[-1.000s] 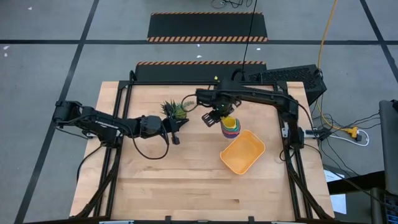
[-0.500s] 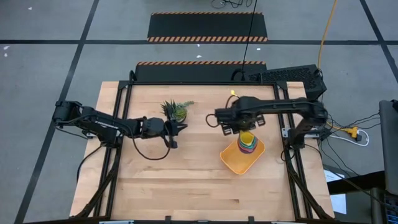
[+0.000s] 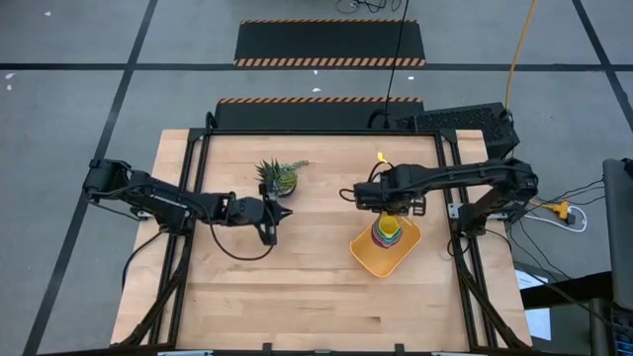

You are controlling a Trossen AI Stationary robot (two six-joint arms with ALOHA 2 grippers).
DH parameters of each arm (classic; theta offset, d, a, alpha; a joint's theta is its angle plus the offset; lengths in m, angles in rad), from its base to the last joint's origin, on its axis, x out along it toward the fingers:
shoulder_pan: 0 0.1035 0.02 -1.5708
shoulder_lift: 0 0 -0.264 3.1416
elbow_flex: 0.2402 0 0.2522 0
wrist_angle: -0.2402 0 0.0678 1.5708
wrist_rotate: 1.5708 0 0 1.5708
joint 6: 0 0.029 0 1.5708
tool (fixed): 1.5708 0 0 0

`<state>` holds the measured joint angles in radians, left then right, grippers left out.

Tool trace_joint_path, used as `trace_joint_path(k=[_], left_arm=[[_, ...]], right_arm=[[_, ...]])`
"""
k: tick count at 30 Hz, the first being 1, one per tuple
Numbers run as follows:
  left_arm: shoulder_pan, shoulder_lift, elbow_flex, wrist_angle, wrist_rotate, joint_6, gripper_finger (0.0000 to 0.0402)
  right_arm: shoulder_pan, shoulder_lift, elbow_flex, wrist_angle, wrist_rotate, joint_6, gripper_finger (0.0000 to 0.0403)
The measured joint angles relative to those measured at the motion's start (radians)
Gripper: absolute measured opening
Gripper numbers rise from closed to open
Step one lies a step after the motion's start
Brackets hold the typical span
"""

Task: Nest measuring cups in basket
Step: Put the stacked measuring cups into the bin

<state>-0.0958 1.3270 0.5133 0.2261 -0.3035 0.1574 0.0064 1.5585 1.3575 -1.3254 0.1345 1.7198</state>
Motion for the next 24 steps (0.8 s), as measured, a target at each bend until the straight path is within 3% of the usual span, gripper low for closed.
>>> trace_joint_path(k=[13,24], left_arm=[[-0.011,-0.063,0.0,-0.002,0.041,0.015,0.0021],[-0.014,-0.087,0.0,-0.012,0.096,0.093,0.0021]], right_arm=[[0.143,0.026,0.0,-0.005,0.023,0.402,0.0141],[0.154,0.088,-0.002,-0.001,-0.031,0.467,0.014]])
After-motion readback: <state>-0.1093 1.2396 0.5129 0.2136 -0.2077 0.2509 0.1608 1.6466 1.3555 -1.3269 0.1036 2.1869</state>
